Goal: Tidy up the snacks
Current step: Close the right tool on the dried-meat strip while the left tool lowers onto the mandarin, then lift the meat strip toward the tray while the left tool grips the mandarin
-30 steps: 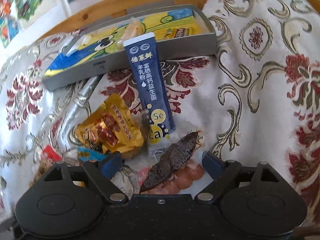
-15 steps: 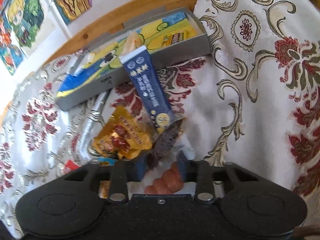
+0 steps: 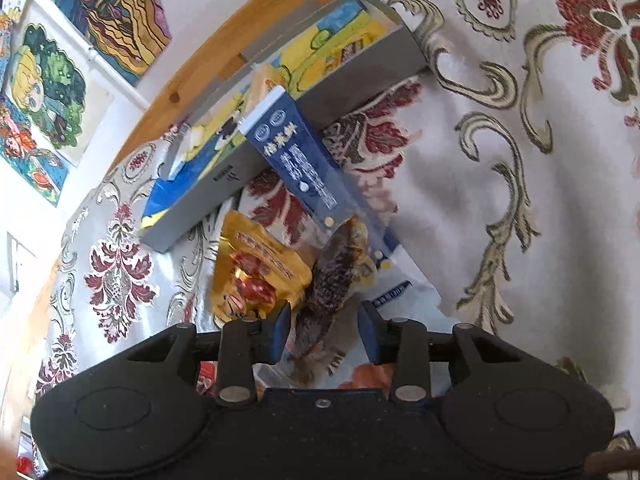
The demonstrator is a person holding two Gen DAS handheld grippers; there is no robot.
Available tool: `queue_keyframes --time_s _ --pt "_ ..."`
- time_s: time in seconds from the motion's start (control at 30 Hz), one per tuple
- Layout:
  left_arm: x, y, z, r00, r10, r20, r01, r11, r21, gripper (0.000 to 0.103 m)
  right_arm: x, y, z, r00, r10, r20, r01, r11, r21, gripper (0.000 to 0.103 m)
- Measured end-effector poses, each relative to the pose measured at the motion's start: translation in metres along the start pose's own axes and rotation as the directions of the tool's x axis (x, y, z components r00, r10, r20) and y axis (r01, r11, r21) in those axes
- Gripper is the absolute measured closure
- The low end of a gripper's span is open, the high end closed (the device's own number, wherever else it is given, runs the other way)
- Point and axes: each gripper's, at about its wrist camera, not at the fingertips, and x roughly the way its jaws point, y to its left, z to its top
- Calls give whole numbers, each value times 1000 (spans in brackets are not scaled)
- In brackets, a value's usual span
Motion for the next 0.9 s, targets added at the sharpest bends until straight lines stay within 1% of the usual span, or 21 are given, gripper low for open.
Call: queue_keyframes --time_s 0.1,0.17,0.3,0.37,0.47,0.67,0.77,0.9 --pt "0 0 0 1000 0 0 0 1000 1 67 4 0 2 1000 7 10 -7 1000 9 63" --pt "0 0 0 1000 3 0 -3 1000 2 68 5 2 1 1000 -2 10 2 1000 6 69" --pt "-1 -3 1 1000 17 1 -17 1000 6 69 1 10 -1 1000 -4 10 4 999 -34 76" --pt "-1 -5 1 1000 24 1 -24 1000 6 69 -2 14 -3 1000 -4 9 5 999 -49 82" --pt "-2 -6 2 999 33 1 -33 999 -3 69 -7 20 -6 1000 8 -5 -8 997 -77 89" --pt "-3 -12 4 998 61 -4 -61 998 -1 70 -16 27 -17 1000 -7 -28 4 994 -113 90" --pt "-5 -15 7 998 70 -1 -70 997 -11 70 -23 27 -19 999 -27 -18 24 992 -120 90" --pt "-10 -20 12 997 76 16 -76 997 -10 70 -35 23 -18 1000 -30 4 31 994 -109 90"
